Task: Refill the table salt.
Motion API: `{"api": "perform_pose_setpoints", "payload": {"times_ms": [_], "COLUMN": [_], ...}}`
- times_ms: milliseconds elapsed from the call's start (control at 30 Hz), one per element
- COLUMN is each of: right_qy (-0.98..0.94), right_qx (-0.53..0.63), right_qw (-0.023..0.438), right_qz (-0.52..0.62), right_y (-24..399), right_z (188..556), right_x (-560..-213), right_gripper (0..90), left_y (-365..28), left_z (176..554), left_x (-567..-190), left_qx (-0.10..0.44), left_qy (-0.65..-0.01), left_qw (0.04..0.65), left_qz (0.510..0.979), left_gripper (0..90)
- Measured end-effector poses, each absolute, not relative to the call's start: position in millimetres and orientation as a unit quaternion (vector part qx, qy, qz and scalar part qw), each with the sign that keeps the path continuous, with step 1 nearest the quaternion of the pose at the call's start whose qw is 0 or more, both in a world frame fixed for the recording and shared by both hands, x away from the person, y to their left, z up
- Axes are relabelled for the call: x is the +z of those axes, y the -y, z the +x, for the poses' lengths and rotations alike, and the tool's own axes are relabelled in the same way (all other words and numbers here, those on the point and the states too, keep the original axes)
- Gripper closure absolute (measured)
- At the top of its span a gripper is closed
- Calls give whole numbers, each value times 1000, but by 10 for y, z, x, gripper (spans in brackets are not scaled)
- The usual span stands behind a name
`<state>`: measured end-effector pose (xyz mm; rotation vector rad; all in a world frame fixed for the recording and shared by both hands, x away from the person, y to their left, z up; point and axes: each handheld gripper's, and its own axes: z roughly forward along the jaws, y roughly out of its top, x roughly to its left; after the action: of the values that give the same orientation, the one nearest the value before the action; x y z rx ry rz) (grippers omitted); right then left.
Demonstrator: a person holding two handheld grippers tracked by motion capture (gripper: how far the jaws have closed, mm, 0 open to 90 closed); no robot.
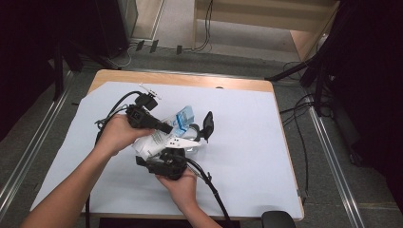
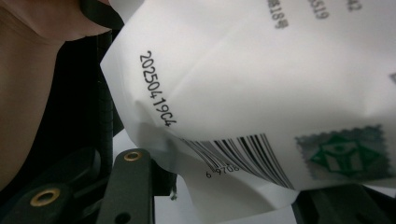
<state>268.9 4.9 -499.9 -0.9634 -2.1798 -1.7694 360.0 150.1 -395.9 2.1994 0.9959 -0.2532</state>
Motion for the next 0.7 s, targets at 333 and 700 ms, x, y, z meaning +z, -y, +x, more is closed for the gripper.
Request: {"api": "perform_pose_setpoints", "payload": {"times_ms": [333, 700], "right_qy": [720, 704], "right_qx": [-600, -610], "right_qw": [104, 126], "right_qz": [-332, -342], "right_y": [-17, 5], "right_z": [2724, 2736], "right_x": [-4981, -4976], "right_gripper": [561, 563], "left_y": [-1452, -1440], "left_z": [3642, 3651], "left_x": [-3941, -3930], "left_qx": [-102, -105], "left_qy": [-382, -379], "left_qw": [346, 348], "left_qz": [851, 851], "left_gripper": [861, 831]}}
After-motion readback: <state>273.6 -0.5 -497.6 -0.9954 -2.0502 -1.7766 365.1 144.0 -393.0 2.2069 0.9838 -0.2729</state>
